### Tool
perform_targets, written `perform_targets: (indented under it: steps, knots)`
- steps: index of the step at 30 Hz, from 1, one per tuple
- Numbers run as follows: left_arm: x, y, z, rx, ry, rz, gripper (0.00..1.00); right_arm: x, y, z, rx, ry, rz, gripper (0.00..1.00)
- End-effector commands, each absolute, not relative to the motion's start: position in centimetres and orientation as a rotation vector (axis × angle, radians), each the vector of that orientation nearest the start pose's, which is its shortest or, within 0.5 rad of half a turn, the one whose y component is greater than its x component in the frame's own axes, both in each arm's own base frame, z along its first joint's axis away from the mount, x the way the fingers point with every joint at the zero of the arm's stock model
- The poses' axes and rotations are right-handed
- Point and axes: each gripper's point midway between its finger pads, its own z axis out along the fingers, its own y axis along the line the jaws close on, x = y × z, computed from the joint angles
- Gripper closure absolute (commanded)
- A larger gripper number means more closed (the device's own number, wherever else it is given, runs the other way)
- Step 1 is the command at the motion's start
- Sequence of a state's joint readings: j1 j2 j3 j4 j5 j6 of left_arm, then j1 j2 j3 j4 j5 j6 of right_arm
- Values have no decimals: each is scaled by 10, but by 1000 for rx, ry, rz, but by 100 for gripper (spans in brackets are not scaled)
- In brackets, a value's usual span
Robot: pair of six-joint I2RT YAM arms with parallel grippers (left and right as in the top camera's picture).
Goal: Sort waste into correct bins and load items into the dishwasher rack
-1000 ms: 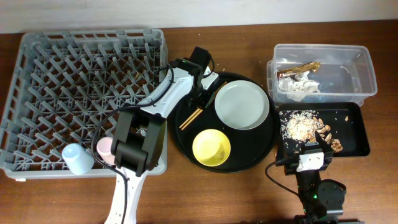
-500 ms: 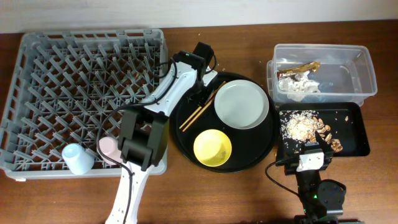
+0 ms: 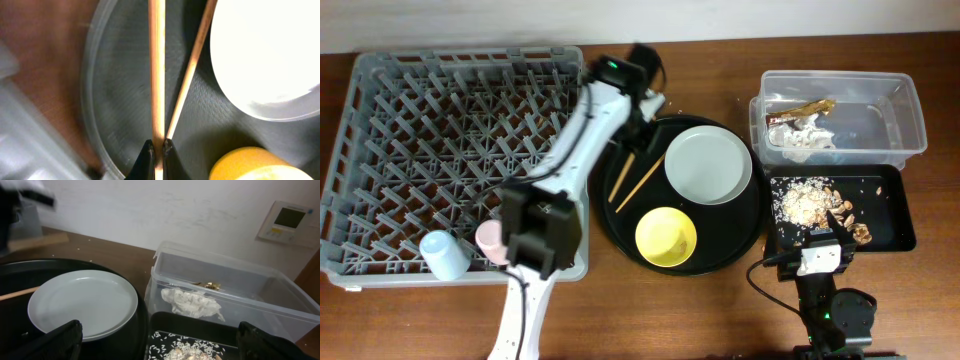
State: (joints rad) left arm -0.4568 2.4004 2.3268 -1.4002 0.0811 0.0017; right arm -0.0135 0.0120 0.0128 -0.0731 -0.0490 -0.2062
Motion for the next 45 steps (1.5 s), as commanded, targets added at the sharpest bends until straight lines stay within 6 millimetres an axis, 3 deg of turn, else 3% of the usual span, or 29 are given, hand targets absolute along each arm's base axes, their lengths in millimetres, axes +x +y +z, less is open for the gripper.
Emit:
perform_targets:
  steps: [1, 3, 6, 10, 13, 15, 16, 19, 21, 24, 26, 27, 32, 34, 36, 37, 38, 40, 43, 45]
  knots:
    - [457, -152, 173, 131, 2911, -206, 100, 246, 3, 156, -185, 1638, -131, 2]
    - [467, -108, 167, -119, 2930, -198, 100, 246, 3, 156, -185, 1638, -131, 2]
    - [473, -67, 154, -215, 2943, -41, 100, 246, 3, 156, -185, 1638, -131, 2]
    - [464, -69, 121, -159, 3043, 78, 100, 246, 3, 156, -185, 1638, -131, 2]
    - [456, -98, 91, -6, 3104, 54, 100, 246, 3, 156, -185, 1638, -131, 1]
    - [453, -107, 93, 55, 3092, 108, 67, 246, 3, 156, -185, 1638, -131, 2]
    - [452, -106, 105, 50, 3085, 97, 59, 246, 3, 156, -185, 1638, -131, 1]
    - [449, -115, 164, 58, 2999, 7, 52, 246, 3, 156, -185, 1638, -131, 1]
    - [444, -136, 176, 125, 2984, -95, 52, 246, 3, 156, -185, 1638, -131, 2]
    - [424, -196, 146, 506, 2988, -103, 56, 246, 3, 156, -185, 1638, -131, 1]
    - [405, -231, 105, 828, 2957, -86, 56, 246, 3, 156, -185, 1638, -131, 2]
    - [399, -239, 88, 875, 2962, -79, 57, 246, 3, 156, -185, 1638, -131, 2]
    - [395, -241, 12, 891, 2947, -71, 57, 246, 3, 156, -185, 1638, -131, 2]
    - [393, -239, -5, 889, 2941, -72, 57, 246, 3, 156, -185, 1638, -131, 2]
    - [389, -237, -13, 892, 2950, -70, 67, 246, 3, 156, -185, 1638, -131, 2]
    - [388, -236, -13, 891, 2957, -69, 89, 246, 3, 156, -185, 1638, -131, 2]
    - [387, -236, -13, 878, 2966, -67, 97, 246, 3, 156, -185, 1638, -131, 1]
    - [385, -235, -1, 837, 2987, -65, 100, 246, 3, 156, -185, 1638, -131, 2]
    - [398, -238, 60, 772, 2939, -92, 100, 246, 3, 156, -185, 1638, -131, 2]
    - [409, -226, 129, 629, 2885, -125, 100, 246, 3, 156, -185, 1638, -131, 2]
